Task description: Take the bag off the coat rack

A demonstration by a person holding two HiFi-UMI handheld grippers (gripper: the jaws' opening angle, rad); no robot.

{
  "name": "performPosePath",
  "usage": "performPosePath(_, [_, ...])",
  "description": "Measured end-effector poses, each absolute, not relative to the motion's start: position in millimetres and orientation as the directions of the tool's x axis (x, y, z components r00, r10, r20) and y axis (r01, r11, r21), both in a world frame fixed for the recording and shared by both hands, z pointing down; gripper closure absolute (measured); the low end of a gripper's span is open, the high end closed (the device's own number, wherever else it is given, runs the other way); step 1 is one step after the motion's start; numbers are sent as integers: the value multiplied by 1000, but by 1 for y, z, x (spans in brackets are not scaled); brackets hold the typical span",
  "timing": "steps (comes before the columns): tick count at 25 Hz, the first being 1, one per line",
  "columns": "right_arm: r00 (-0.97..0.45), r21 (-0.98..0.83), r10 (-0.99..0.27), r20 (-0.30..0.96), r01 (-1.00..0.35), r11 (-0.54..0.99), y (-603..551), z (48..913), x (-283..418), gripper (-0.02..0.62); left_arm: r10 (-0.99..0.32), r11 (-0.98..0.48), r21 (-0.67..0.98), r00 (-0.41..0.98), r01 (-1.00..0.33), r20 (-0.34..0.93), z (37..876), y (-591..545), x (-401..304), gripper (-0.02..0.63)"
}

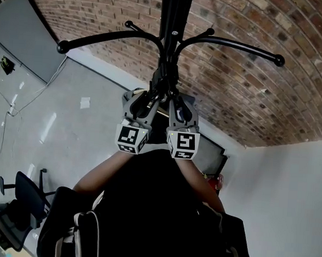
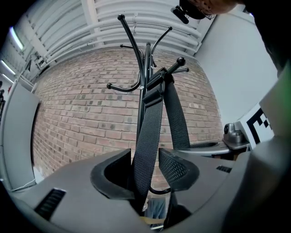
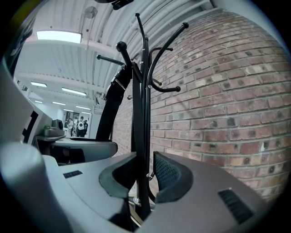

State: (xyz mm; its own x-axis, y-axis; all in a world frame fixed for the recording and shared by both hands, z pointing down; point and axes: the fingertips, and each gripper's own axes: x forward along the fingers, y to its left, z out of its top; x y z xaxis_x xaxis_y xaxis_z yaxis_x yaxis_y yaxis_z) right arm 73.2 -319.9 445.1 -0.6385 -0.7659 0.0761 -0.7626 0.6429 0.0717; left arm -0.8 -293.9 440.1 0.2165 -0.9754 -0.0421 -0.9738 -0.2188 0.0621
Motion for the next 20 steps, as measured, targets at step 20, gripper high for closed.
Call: performPosePath(20, [-613,5,-787,74,-789,615,-314,440,86,574,-976,-214,122,206,-969,-72,419,-281,-21,584])
